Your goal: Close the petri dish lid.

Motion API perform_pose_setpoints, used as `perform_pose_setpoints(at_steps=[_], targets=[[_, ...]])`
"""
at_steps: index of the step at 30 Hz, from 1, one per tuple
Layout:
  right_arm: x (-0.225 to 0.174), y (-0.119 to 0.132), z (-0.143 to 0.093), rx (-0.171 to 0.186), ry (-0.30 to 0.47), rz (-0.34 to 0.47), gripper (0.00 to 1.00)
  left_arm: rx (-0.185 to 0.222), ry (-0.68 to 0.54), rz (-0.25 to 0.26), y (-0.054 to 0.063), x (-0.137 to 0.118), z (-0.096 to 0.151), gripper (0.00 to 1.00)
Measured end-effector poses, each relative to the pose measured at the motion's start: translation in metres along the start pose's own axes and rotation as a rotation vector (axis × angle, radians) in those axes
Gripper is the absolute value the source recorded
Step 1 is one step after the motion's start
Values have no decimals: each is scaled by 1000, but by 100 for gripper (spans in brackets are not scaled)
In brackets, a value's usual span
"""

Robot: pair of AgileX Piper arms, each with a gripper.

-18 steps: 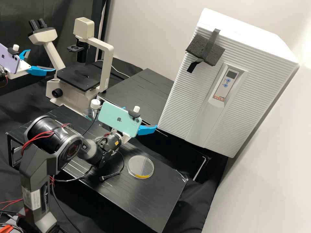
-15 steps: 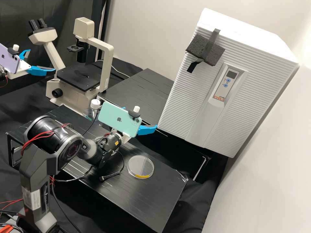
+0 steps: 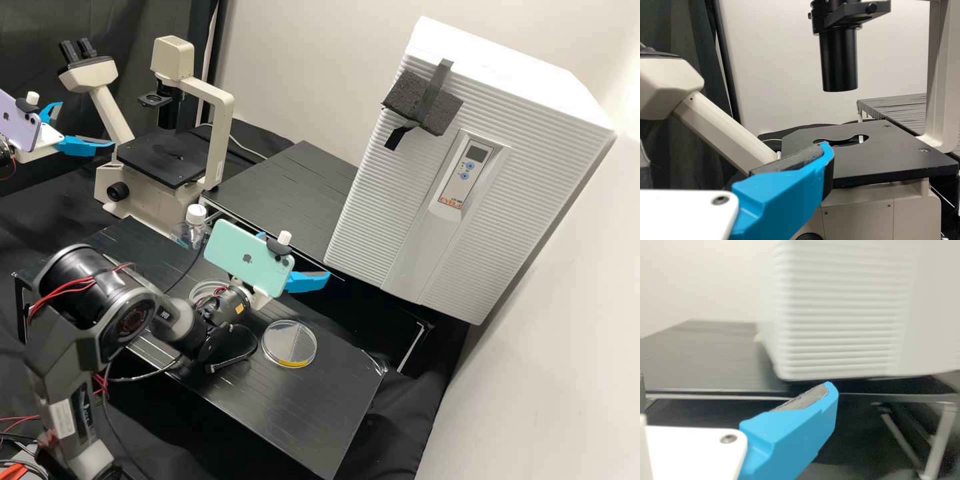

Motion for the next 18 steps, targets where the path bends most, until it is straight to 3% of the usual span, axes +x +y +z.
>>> perform_pose_setpoints(at_steps=[8, 18], targets=[[-46, 17, 18, 12, 11, 101, 100, 0, 0, 0, 0, 0, 0, 100], [-80, 11, 42, -3, -48, 51, 100, 0, 0, 0, 0, 0, 0, 100]])
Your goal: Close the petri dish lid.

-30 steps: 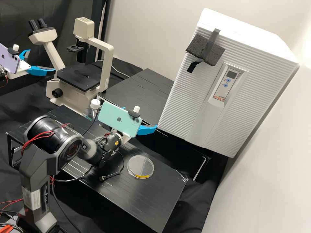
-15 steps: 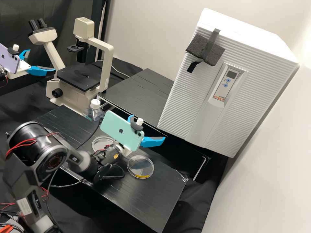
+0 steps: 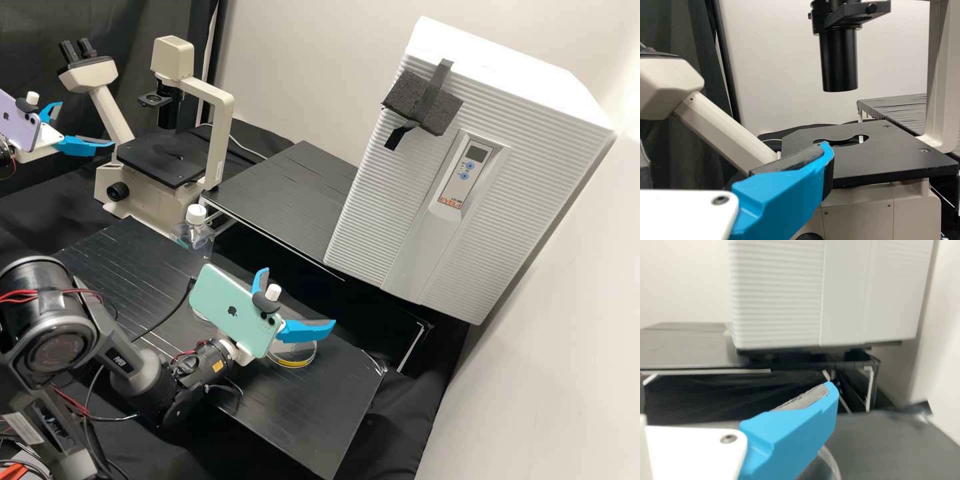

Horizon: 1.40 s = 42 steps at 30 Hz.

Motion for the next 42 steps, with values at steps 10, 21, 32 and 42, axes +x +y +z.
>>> perform_pose_setpoints(at_steps=[10, 21, 32, 42], targets=[[-14, 1, 10, -12, -48, 0, 100, 0, 0, 0, 0, 0, 0, 100], [-19, 0, 13, -24, -48, -12, 100, 0, 0, 0, 0, 0, 0, 100], [-21, 2, 15, -21, -40, -15, 100, 0, 0, 0, 0, 0, 0, 100], [-19, 1, 19, -4, -42, -18, 100, 0, 0, 0, 0, 0, 0, 100]])
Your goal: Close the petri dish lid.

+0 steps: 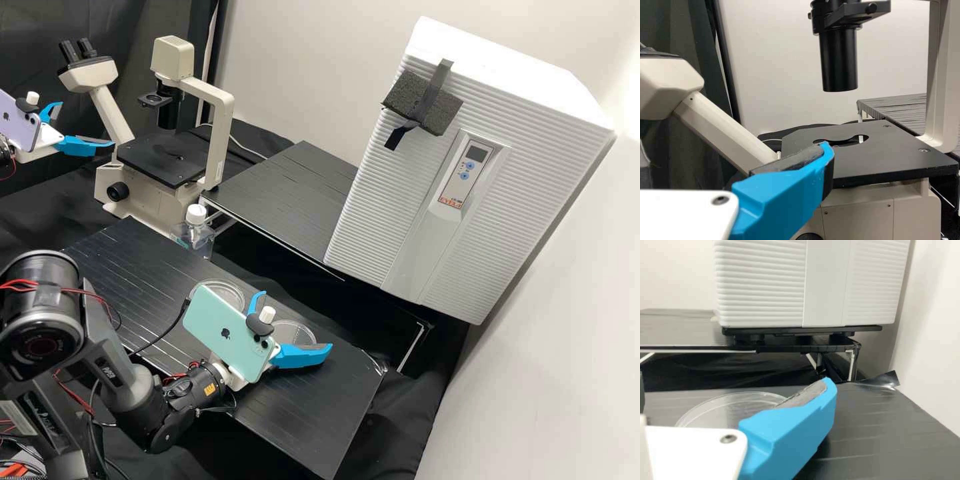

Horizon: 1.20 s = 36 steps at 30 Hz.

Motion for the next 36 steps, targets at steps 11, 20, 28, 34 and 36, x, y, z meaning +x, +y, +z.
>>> perform_pose_setpoints(at_steps=[11, 20, 28, 34, 36], targets=[[2, 0, 5, 17, -16, 11, 100, 0, 0, 0, 0, 0, 0, 100], [-3, 8, 8, 28, -50, 49, 100, 0, 0, 0, 0, 0, 0, 100], [-4, 10, 5, 35, -39, 62, 100, 0, 0, 0, 0, 0, 0, 100], [-2, 5, 5, 32, -34, 31, 100, 0, 0, 0, 0, 0, 0, 100], [-1, 3, 5, 15, -37, 21, 100, 0, 0, 0, 0, 0, 0, 100]])
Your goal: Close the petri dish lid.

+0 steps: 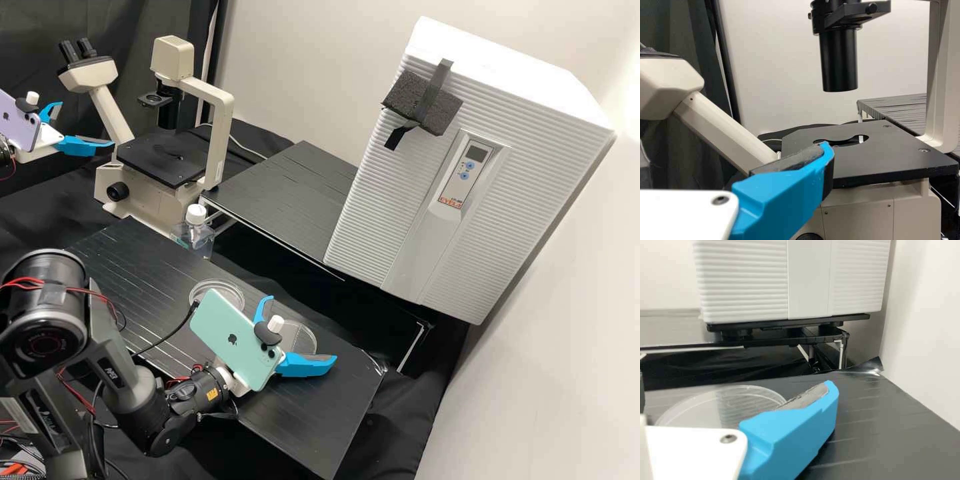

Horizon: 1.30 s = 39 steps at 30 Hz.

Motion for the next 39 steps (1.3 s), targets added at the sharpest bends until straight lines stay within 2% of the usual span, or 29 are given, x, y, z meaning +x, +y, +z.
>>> perform_pose_setpoints(at_steps=[1, 5, 12, 13, 39], targets=[[0, -1, 1, -10, -3, -3, 100, 0, 0, 0, 0, 0, 0, 100], [1, -1, 2, -6, -8, -1, 100, 0, 0, 0, 0, 0, 0, 100], [2, -1, 3, -24, -7, -1, 100, 0, 0, 0, 0, 0, 0, 100], [2, -1, 3, -24, -8, -2, 0, 0, 0, 0, 0, 0, 0, 100], [10, 1, 3, -24, -5, 2, 0, 0, 0, 0, 0, 0, 0, 100]])
